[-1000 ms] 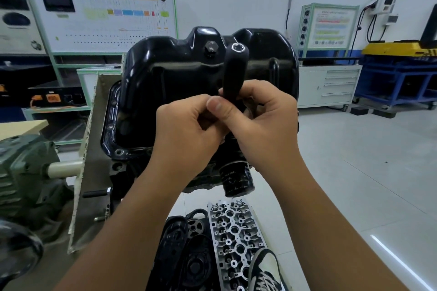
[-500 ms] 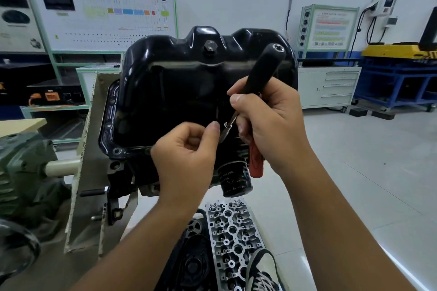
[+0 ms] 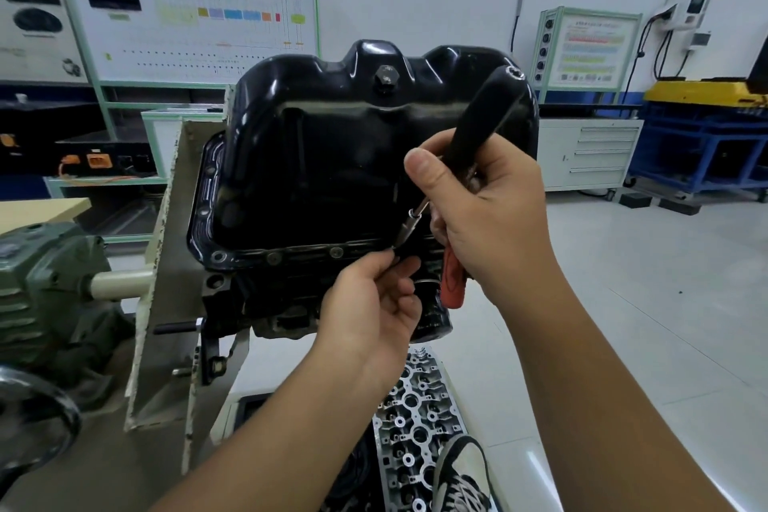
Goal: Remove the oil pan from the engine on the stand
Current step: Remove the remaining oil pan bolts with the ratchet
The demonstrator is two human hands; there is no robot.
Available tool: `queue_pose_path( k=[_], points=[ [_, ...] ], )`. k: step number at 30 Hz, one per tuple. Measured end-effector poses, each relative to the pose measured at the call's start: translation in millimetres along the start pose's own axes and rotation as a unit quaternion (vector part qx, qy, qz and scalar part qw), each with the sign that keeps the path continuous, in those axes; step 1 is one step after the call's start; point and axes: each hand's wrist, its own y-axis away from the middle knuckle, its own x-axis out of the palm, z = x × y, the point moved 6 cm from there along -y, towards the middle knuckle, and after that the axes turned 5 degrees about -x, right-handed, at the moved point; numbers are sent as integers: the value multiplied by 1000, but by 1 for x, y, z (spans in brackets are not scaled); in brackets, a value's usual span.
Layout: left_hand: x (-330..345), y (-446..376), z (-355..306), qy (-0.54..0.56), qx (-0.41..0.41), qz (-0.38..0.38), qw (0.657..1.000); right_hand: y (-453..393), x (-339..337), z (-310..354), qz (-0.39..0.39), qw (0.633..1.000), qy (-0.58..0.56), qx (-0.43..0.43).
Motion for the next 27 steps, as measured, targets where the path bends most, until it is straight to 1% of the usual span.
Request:
queue_pose_path(
  k=[3,6,10,12,16,19,24,26,27],
  points=[
    [3,1,-2,10,13,-18,1000,0,-2,-2,-25,999,22,13],
    [3,2,-3,-14,41,-49,998,0,-4,-4,-37,999,14,33],
    [1,3,-5,-33,61,-86,994,0,-5,-1,-29,999,22,10],
    [1,2,-7,-37,66,-95,993,-1,-6,-2,-23,999,42,16],
    [0,1,-8,-63,62,-103,991,-4,-5,-2,14,998,52,44],
    [1,-1,-9,-107,26,-87,990,-3,-5,5,39,997,58,33],
    [2,1,-13,-142,-20,-66,987,-2,-12,10,72,996,-20,43],
    [2,3,-12,-136,-17,-68,988,-1,-14,11,94,994,-41,47],
    [1,6,-12,-140,2,-76,987,-1,-14,11,100,993,-45,49]
  ],
)
